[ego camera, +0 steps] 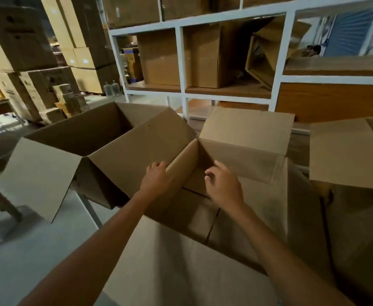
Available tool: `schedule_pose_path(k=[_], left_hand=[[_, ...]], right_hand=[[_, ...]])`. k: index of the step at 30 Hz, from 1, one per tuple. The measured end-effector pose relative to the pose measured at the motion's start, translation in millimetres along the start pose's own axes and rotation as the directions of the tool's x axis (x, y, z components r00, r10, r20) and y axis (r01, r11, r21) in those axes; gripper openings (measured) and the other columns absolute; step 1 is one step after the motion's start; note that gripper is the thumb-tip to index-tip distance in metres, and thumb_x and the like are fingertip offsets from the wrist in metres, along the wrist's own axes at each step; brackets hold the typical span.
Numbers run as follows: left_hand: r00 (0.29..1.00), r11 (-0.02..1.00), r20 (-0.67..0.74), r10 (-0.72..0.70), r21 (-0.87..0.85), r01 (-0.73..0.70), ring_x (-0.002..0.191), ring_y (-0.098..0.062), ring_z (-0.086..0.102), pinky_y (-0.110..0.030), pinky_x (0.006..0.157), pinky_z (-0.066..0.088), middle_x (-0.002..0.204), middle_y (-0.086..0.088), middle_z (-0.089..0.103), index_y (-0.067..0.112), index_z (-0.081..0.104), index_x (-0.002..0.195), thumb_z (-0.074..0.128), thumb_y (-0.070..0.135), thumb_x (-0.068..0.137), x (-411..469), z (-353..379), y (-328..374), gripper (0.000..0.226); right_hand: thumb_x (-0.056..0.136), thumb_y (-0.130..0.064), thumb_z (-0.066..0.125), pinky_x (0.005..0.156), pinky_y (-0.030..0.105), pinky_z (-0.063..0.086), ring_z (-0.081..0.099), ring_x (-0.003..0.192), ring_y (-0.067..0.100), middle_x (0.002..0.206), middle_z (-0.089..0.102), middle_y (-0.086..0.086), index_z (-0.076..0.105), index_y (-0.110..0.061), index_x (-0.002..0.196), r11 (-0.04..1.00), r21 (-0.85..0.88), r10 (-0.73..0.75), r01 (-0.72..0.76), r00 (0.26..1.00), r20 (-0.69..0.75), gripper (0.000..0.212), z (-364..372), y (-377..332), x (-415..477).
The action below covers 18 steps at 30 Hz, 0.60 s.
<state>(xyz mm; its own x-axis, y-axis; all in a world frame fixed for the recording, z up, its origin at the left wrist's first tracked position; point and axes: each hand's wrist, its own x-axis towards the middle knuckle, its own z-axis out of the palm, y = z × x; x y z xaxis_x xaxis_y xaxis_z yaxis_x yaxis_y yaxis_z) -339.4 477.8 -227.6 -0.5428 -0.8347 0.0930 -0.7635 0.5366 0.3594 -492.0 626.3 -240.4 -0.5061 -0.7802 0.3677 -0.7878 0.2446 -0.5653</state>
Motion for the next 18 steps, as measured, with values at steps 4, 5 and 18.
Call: schedule_pose_path(k=[4,5,18], left_hand=[[0.983,0.98,0.15,-0.109,-0.149,0.132,0.098,-0.021,0.055,-0.032,0.077,0.044,0.123,-0.014,0.058,0.007,0.052,0.127,0.056,0.029,0.094,26.1,26.6,-35.8,0.04],[0.978,0.97,0.172,-0.114,-0.191,0.147,0.093,-0.019,0.055,-0.031,0.074,0.043,0.12,-0.013,0.061,0.007,0.054,0.125,0.056,0.028,0.093,33.1,32.8,-44.8,0.038],[0.806,0.663,0.591,0.038,-0.618,0.423,0.109,-0.035,0.054,-0.042,0.08,0.049,0.126,-0.02,0.053,0.004,0.041,0.139,0.07,0.034,0.066,47.0,49.4,-94.2,0.085]], right_hand=[[0.095,-0.029,0.05,0.104,0.035,0.04,0.037,0.135,0.025,0.149,0.046,0.004,0.069,-0.022,0.107,0.986,-0.164,0.024,-0.013,0.997,0.068,0.024,21.7,13.2,-7.5],[0.095,-0.029,0.049,0.104,0.035,0.039,0.036,0.135,0.026,0.149,0.046,0.005,0.07,-0.022,0.107,0.978,-0.207,0.044,-0.027,0.996,0.077,0.025,25.5,15.0,-8.8],[0.098,-0.044,0.041,0.092,0.036,0.047,0.052,0.118,0.021,0.119,0.065,0.004,0.07,-0.027,0.097,0.865,-0.368,0.334,-0.342,0.939,-0.088,0.034,41.1,-15.1,-86.5]])
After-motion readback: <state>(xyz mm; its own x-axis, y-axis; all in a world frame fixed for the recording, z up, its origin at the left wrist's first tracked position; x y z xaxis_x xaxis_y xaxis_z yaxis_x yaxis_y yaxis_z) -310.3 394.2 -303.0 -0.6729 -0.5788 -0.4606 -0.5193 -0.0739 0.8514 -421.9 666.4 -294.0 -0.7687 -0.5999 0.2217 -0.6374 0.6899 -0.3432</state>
